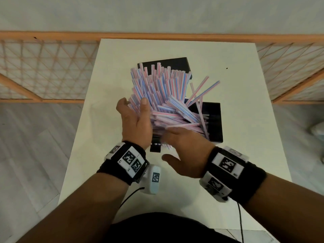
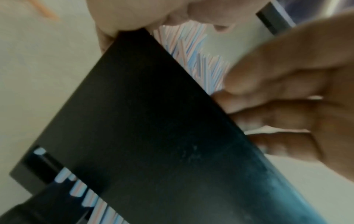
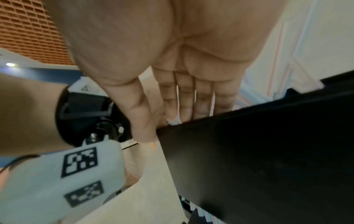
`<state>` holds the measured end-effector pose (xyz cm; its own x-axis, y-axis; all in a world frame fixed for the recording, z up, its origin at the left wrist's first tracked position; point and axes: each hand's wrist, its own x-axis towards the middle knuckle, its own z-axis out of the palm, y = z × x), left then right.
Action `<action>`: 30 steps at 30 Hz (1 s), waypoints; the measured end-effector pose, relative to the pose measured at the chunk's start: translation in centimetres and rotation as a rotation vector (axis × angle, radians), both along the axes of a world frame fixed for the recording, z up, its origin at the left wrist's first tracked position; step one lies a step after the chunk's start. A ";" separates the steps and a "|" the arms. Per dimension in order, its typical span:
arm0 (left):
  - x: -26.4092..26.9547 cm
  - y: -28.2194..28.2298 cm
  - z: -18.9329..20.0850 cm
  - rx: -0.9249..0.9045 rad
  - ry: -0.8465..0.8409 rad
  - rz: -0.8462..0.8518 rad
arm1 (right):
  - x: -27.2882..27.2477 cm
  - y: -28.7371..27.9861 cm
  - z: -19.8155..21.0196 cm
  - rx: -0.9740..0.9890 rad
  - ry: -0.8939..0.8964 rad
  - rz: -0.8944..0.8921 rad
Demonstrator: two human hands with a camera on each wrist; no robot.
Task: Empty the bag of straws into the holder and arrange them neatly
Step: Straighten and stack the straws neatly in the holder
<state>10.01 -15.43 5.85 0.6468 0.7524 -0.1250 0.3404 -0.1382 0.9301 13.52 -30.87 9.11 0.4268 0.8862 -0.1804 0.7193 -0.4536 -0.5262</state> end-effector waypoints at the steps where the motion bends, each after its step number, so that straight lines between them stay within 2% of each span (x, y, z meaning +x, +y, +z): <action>1: 0.1 0.0 -0.1 -0.013 0.010 -0.004 | 0.2 -0.9 0.5 0.035 -0.011 -0.033; 2: 0.1 0.1 -0.2 -0.013 0.008 -0.013 | 0.6 -1.9 0.8 0.070 -0.022 -0.109; 4: 0.2 0.3 -0.5 0.001 -0.019 -0.030 | 2.4 -3.4 1.4 0.053 -0.041 -0.371; 6: 0.2 0.4 -0.8 0.003 -0.032 -0.031 | 4.6 -4.1 1.5 -0.096 -0.038 -0.608; 8: 0.3 0.4 -1.0 0.002 -0.030 -0.039 | 6.3 -3.5 0.8 -0.238 -0.017 -0.683; 12: 0.3 0.4 -1.2 -0.024 -0.054 -0.063 | 6.8 -0.9 -1.2 -0.334 0.063 -0.664; 20: 0.2 1.5 -0.6 -0.157 -0.112 -0.003 | 6.3 -1.1 -0.8 0.008 -0.062 -0.464; 24: 0.1 1.5 -0.2 -0.175 -0.100 -0.031 | 5.8 -1.7 -0.5 0.085 -0.054 -0.485; 28: 0.1 1.5 -0.2 -0.185 -0.097 -0.037 | 5.5 -2.1 0.0 0.251 -0.072 -0.498; 30: 0.2 1.6 -0.3 -0.178 -0.089 -0.035 | 5.4 -1.8 0.3 0.258 -0.034 -0.523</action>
<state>10.18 -13.87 5.54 0.6867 0.7003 -0.1949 0.2533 0.0208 0.9672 18.88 -32.70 9.36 0.8213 0.5694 0.0347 0.4523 -0.6130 -0.6478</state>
